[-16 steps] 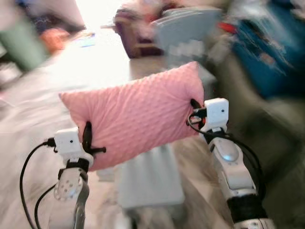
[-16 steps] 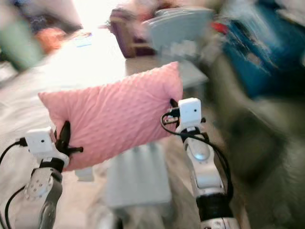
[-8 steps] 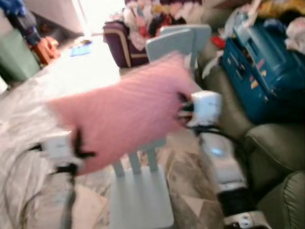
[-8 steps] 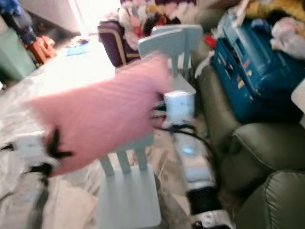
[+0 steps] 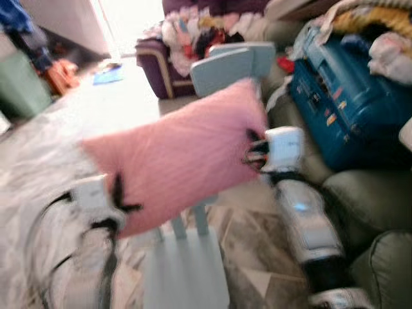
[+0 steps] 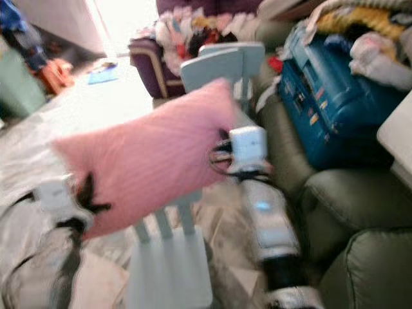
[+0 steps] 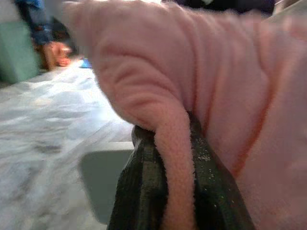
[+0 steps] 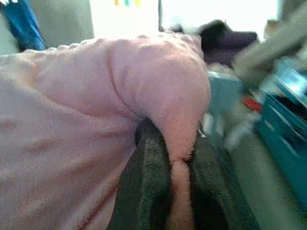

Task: Move the pillow to the sofa

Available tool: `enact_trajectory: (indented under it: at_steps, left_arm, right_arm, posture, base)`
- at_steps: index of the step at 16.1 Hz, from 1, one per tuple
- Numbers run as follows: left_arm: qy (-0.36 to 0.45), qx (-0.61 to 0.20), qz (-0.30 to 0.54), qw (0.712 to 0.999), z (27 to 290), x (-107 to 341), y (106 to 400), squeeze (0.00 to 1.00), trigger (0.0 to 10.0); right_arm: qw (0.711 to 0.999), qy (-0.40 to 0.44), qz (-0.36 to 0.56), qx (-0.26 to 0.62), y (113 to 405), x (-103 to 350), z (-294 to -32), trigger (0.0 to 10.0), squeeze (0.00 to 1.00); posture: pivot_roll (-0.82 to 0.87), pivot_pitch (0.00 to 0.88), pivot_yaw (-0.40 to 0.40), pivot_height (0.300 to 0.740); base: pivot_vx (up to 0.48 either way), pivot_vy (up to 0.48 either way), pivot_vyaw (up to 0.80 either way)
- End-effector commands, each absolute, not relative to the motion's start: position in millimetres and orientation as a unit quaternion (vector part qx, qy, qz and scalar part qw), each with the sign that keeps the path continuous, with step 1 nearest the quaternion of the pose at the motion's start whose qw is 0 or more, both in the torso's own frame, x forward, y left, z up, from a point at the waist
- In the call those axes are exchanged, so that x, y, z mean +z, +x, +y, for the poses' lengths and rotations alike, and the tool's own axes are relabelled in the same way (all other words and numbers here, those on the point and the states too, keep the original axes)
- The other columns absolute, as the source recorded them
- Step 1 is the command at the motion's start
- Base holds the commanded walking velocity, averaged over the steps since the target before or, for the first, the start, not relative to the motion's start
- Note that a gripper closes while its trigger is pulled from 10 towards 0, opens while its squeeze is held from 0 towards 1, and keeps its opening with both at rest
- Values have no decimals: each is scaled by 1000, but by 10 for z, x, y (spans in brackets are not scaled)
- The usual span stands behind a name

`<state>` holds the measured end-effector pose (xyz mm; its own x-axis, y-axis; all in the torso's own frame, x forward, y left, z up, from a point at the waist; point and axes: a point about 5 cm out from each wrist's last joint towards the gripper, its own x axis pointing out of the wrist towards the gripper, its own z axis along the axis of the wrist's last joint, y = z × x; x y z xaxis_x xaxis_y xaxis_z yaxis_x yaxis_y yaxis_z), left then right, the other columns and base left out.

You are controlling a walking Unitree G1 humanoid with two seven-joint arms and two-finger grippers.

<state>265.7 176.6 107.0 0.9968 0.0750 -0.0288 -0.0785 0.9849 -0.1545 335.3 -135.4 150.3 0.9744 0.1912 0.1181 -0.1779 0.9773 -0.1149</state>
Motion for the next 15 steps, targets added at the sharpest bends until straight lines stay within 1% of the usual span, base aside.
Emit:
enact_trajectory:
  at_steps: [1,2,4,6,9,13,15]
  left_arm:
    - [-67,56,13,996,1855,1101,2646,0,10000]
    - [-67,63,14,996,1862,1117,2648,0,10000]
    - [-92,51,2,994,1846,1142,2654,0,10000]
    - [-112,50,7,992,1825,1144,2648,0,10000]
    - [-111,41,9,993,1793,1145,2637,0,10000]
    - [-137,40,13,990,1769,1138,2637,0,10000]
    - [-144,39,14,989,1756,1140,2636,0,10000]
  right_arm:
    - [991,-45,-76,98,3371,1585,-1298,10000,0]
    - [992,-41,-67,96,3380,1579,-1301,10000,0]
    - [995,-14,-42,93,3399,1545,-1304,10000,0]
    - [994,-14,-40,100,3403,1560,-1289,10000,0]
    - [994,-16,-36,100,3408,1584,-1302,10000,0]
    - [995,-54,-28,83,3435,1562,-1375,10000,0]
    - [997,-47,-25,61,3425,1538,-1411,10000,0]
  posture:
    - [-221,0,106,740]
    - [-223,0,104,740]
    - [-224,0,99,740]
    - [-226,0,94,740]
    - [-229,0,87,740]
    - [-235,0,83,740]
    - [-239,0,80,740]
  base:
    - [0,0,0]
    - [0,0,0]
    - [0,0,0]
    - [0,0,0]
    - [0,0,0]
    - [0,0,-767]
    - [0,0,-775]
